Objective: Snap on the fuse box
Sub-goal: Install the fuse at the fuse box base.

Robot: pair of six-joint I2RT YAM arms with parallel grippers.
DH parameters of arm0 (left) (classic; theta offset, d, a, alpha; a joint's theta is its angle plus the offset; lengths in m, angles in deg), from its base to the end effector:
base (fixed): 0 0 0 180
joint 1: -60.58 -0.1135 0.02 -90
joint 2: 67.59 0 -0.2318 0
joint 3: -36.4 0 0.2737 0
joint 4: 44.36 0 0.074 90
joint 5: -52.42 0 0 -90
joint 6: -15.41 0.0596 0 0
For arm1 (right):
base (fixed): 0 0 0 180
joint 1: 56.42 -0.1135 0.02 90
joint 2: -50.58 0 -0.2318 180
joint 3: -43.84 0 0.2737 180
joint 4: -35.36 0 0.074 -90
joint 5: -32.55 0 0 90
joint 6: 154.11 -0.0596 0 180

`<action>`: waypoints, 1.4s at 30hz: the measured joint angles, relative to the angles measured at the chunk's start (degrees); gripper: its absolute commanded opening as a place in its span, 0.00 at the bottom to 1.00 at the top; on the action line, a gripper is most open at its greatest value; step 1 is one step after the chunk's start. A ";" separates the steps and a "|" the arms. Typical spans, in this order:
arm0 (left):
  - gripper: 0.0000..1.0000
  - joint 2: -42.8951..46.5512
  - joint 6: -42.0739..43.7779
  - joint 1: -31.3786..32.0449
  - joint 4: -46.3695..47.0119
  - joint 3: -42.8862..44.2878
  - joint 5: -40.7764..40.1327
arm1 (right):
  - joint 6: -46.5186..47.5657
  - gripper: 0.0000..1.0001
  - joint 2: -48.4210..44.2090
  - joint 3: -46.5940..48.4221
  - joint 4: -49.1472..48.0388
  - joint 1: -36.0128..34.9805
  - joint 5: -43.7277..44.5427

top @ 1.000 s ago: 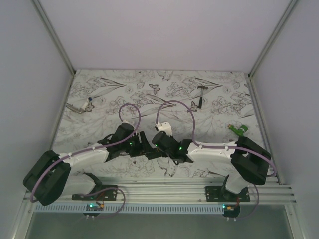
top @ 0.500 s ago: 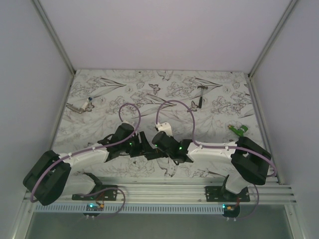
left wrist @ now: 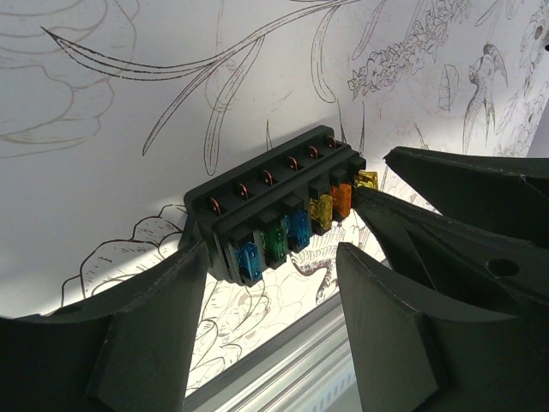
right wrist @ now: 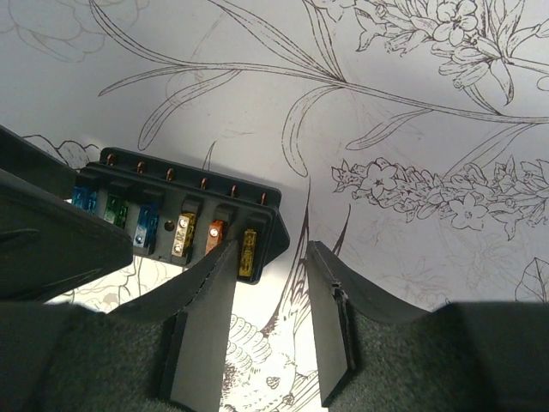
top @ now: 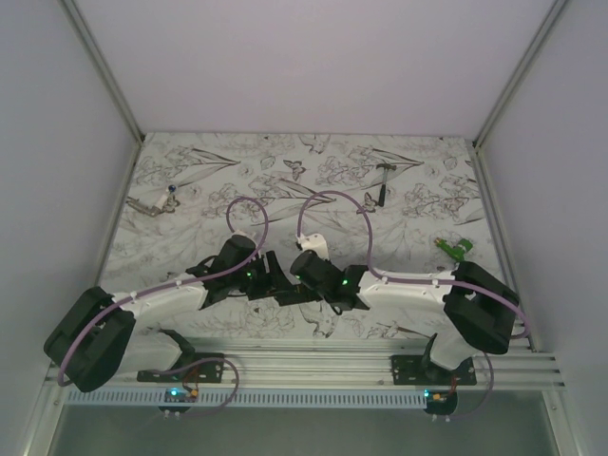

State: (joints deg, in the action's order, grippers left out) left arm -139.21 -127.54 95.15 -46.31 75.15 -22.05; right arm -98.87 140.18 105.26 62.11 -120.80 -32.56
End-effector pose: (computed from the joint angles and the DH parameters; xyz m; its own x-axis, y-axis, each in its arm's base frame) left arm 0.2254 -0.1747 0.1099 -0.8641 -0.3384 -0.3726 0.0632 0.6615 -0.7473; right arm 0.1667 0.2896 0.1112 -0.6975 -0.2583 -0.6684 -0.3843 0.9221 0.0446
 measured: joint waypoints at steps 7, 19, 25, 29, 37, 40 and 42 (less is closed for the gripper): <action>0.63 0.00 -0.04 0.11 0.00 0.00 0.00 | -0.22 0.47 -0.09 1.18 1.16 0.02 -0.42; 0.63 0.00 -0.22 0.31 0.00 0.00 0.00 | -0.87 0.30 -1.05 5.01 4.72 0.79 -1.97; 0.63 0.00 -0.46 0.31 0.00 0.00 0.00 | -2.03 0.28 1.03 8.35 7.65 0.98 -2.54; 0.63 0.00 -0.59 0.31 0.00 0.00 0.00 | -2.23 0.27 3.13 8.96 9.44 1.16 -2.95; 0.63 0.00 -0.63 0.31 0.00 0.00 0.00 | -2.38 0.22 4.42 9.46 11.78 1.20 -3.32; 0.63 0.00 -0.63 0.31 0.00 0.00 0.00 | -2.38 0.18 4.42 9.79 11.91 1.20 -3.37; 0.63 0.00 -0.66 0.31 0.00 0.00 0.00 | -2.38 0.14 4.42 9.81 11.93 1.20 -3.41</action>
State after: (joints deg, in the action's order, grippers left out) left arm -139.21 -128.19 95.45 -46.31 75.15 -22.05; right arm -101.26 144.60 115.07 74.05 -119.60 -35.97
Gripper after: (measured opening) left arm 0.632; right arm 0.190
